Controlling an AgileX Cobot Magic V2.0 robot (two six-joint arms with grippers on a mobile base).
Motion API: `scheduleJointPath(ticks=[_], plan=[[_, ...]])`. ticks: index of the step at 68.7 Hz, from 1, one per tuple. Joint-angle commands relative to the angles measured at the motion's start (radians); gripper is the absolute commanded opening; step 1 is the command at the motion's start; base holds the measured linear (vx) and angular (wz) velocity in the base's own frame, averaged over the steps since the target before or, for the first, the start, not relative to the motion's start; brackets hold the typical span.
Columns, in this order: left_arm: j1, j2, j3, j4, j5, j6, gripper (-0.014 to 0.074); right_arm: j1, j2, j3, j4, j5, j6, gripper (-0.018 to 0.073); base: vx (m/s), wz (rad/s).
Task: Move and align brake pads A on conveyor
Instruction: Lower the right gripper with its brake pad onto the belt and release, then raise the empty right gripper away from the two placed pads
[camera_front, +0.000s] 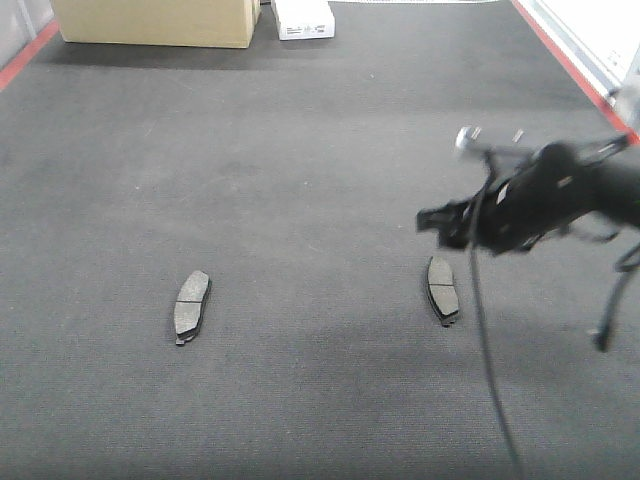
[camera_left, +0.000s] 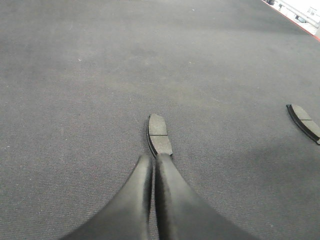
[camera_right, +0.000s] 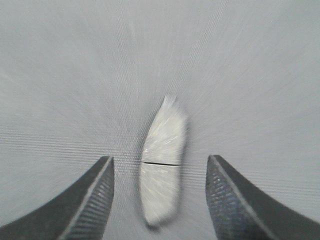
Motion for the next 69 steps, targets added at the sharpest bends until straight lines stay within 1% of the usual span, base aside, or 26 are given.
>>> scheduleJointPath(ticks=[1, 7, 14, 22, 32, 39, 49, 56, 69], plan=[[-0.006, 0.008, -0.026, 0.004, -0.067, -0.005, -0.0006, -0.001, -0.141, -0.022, -0.065, 0.015, -0.014, 0.0371, 0.00, 0.00], [-0.006, 0.008, -0.026, 0.004, -0.067, -0.005, -0.0006, -0.001, -0.234, 0.018, -0.096, 0.020, -0.025, 0.0327, 0.00, 0.00], [-0.006, 0.008, -0.026, 0.004, -0.067, -0.005, -0.0006, -0.001, -0.379, 0.129, -0.114, -0.024, -0.050, 0.0228, 0.00, 0.00], [-0.006, 0.008, -0.026, 0.004, -0.067, -0.005, -0.0006, -0.001, -0.530, 0.260, -0.117, -0.068, -0.053, 0.0107, 0.00, 0.00], [-0.006, 0.008, -0.026, 0.004, -0.067, -0.005, -0.0006, -0.001, -0.710, 0.386, -0.117, -0.094, -0.053, -0.0011, 0.00, 0.00], [-0.006, 0.008, -0.026, 0.004, -0.067, -0.005, -0.0006, -0.001, -0.815, 0.466, -0.127, -0.101, -0.060, -0.0008, 0.00, 0.00], [-0.006, 0.008, -0.026, 0.004, -0.067, -0.005, -0.0006, -0.001, -0.968, 0.591, -0.146, -0.145, -0.103, -0.0006, 0.00, 0.00], [-0.006, 0.008, -0.026, 0.004, -0.067, -0.005, -0.0006, -0.001, -1.088, 0.671, -0.142, -0.184, -0.103, -0.0006, 0.00, 0.00], [-0.006, 0.008, -0.026, 0.004, -0.067, -0.005, -0.0006, -0.001, -1.297, 0.796, -0.143, -0.201, -0.103, -0.0006, 0.00, 0.00]])
